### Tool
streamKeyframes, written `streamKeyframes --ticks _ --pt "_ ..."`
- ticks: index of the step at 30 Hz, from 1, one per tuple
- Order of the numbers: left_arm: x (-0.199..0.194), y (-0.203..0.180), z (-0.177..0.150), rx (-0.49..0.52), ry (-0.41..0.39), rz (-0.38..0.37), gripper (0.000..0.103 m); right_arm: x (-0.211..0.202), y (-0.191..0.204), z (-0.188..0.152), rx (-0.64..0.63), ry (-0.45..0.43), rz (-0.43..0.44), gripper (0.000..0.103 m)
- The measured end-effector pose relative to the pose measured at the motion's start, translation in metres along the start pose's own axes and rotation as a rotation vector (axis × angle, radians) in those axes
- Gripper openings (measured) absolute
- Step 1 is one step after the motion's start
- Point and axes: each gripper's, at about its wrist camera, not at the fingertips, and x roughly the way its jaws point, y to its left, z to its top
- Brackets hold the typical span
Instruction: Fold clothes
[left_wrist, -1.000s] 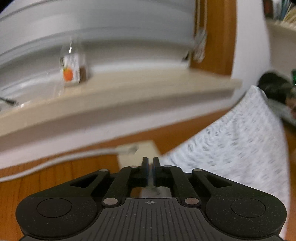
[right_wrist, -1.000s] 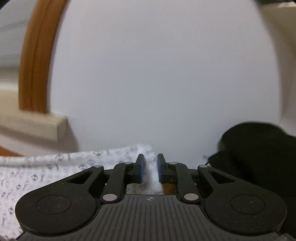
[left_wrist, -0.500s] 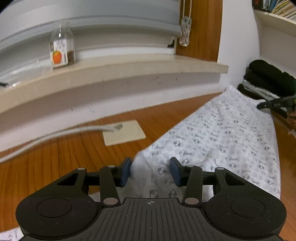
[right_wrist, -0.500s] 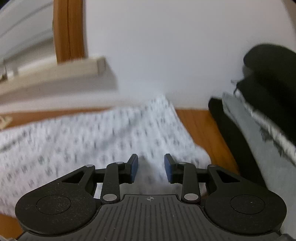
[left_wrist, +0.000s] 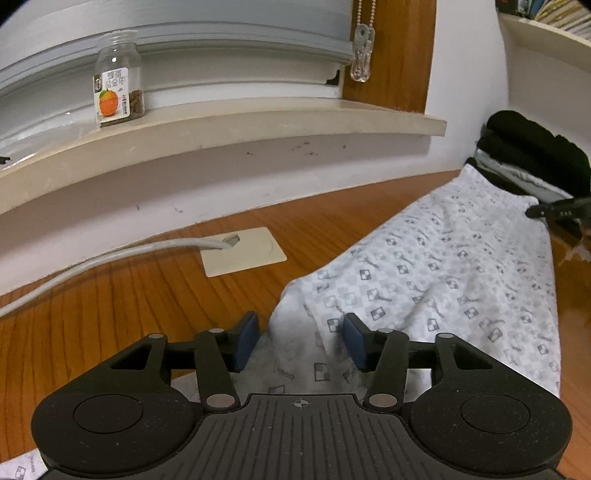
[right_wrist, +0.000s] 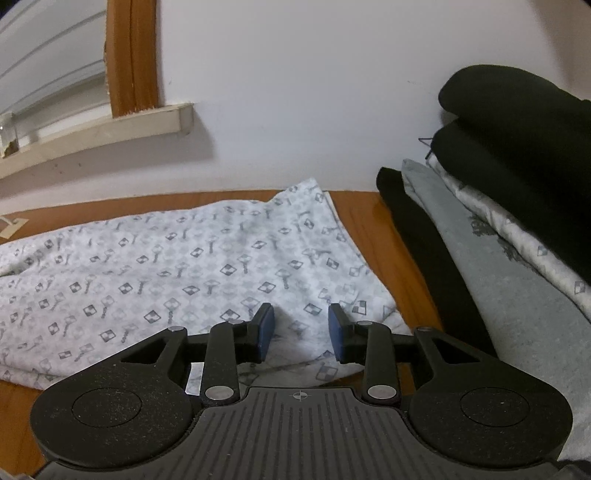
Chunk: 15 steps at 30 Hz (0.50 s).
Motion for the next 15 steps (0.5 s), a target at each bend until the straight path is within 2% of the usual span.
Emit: streamKeyframes --ticks 4,7,9,12,15 --pt "-0.025 0.007 0.000 -0.018 -0.027 0.051 0.057 -0.002 0.007 0.000 -0.020 -0.005 -0.029 0.035" --pt "-0.064 0.014 -0.004 -0.048 -0.063 0.101 0.065 -0.005 0.017 0.001 -0.010 -0.009 -0.054 0.035" --pt "-0.091 0.019 -0.010 -0.071 -0.080 0.143 0.066 -0.015 0.032 0.002 -0.018 -0.047 -0.023 0.035" --pt "-0.135 0.039 -0.029 -0.129 -0.094 0.223 0.069 -0.023 0.061 0.004 -0.042 -0.074 0.084 0.037" --pt "-0.169 0.061 -0.050 -0.174 -0.083 0.318 0.070 -0.022 0.086 0.005 -0.081 -0.057 0.154 0.041"
